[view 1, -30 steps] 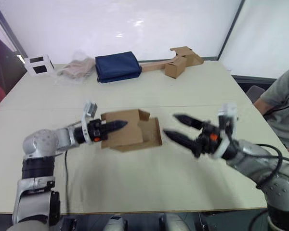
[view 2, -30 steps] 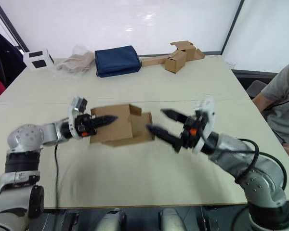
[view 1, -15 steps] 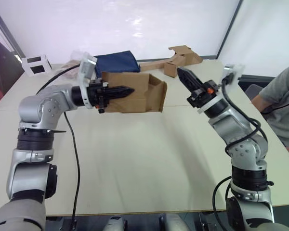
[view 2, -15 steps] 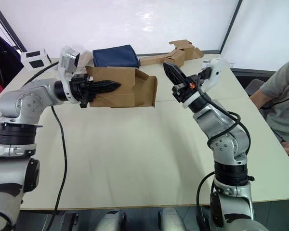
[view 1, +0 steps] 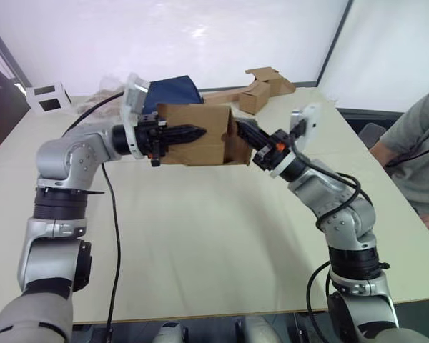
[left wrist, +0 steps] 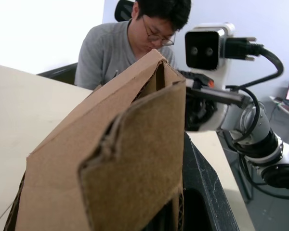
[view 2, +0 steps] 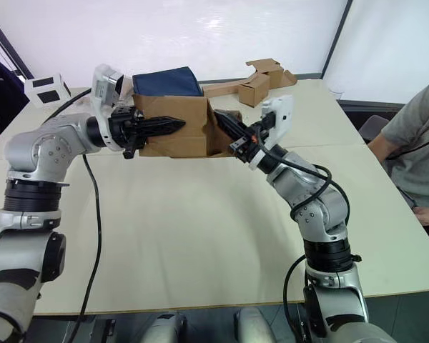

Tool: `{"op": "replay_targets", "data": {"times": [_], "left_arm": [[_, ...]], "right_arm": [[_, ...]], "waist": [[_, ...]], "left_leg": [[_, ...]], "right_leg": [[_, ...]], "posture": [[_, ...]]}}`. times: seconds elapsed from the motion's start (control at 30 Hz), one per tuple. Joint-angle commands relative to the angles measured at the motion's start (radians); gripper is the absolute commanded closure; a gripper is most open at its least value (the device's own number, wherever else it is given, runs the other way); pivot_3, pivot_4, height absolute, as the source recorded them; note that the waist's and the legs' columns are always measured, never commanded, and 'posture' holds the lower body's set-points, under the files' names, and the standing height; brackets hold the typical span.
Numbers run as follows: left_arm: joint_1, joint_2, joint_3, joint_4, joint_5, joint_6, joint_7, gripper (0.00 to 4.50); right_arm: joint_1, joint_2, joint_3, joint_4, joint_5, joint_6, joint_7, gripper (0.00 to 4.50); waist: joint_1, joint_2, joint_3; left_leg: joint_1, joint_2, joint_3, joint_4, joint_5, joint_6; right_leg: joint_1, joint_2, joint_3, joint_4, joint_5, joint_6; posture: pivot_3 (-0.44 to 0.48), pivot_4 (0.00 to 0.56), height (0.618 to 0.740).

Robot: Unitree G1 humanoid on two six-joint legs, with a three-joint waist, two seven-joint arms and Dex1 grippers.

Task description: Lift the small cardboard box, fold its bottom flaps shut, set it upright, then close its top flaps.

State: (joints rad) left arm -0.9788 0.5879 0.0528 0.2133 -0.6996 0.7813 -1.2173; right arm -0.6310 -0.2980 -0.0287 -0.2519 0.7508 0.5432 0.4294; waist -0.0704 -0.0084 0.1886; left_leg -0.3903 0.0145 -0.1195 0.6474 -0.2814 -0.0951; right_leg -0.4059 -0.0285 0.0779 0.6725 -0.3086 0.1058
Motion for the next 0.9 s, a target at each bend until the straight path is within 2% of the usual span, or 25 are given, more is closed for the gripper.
{"op": "replay_targets", "data": {"times": [0.03,0.47,0.67,0.83,0.9], "left_arm": [[-0.025,-0.003,0.013,-0.053,0.001,-0.013,0.022,4.5],[-0.016,0.007,0.034,-0.145,-0.065,0.082,0.028,4.5],[-0.016,0.004,0.018,-0.136,-0.029,0.035,0.04,4.5],[-0.011,-0.005,-0.027,-0.113,0.062,-0.076,0.044,4.5],[-0.02,-0.019,-0.014,-0.097,0.053,-0.079,0.05,4.5]], "right_arm": [[-0.005,0.016,0.011,-0.061,0.022,0.013,0.033,4.47],[-0.041,0.031,0.01,-0.019,-0.004,-0.003,0.088,4.47],[-0.051,0.043,-0.005,-0.012,0.0,-0.012,0.105,4.47],[-0.049,0.035,-0.02,-0.032,0.015,0.0,0.111,4.47],[-0.041,0.014,-0.029,-0.043,0.02,0.01,0.126,4.47]], "waist": [[0.0,0.0,0.0],[0.0,0.0,0.0],[0.001,0.0,0.0],[0.001,0.0,0.0],[0.002,0.0,0.0]], "left_leg": [[0.0,0.0,0.0,0.0,0.0,0.0],[0.0,0.0,0.0,0.0,0.0,0.0],[0.0,0.0,0.0,0.0,0.0,-0.001],[0.0,0.0,0.0,0.0,0.001,-0.001],[0.0,0.0,0.0,0.0,0.001,-0.001]], "right_leg": [[0.0,0.0,0.0,0.0,0.0,0.0],[0.0,0.0,0.0,0.0,0.0,0.0],[0.0,0.0,0.0,0.0,0.0,0.0],[0.0,0.0,0.0,0.0,0.0,0.0],[0.0,0.0,0.0,0.0,0.0,0.0]], "posture": [[0.0,0.15,0.74],[0.0,0.15,0.74],[0.0,0.15,0.74],[0.0,0.15,0.74],[0.0,0.15,0.74]]}}
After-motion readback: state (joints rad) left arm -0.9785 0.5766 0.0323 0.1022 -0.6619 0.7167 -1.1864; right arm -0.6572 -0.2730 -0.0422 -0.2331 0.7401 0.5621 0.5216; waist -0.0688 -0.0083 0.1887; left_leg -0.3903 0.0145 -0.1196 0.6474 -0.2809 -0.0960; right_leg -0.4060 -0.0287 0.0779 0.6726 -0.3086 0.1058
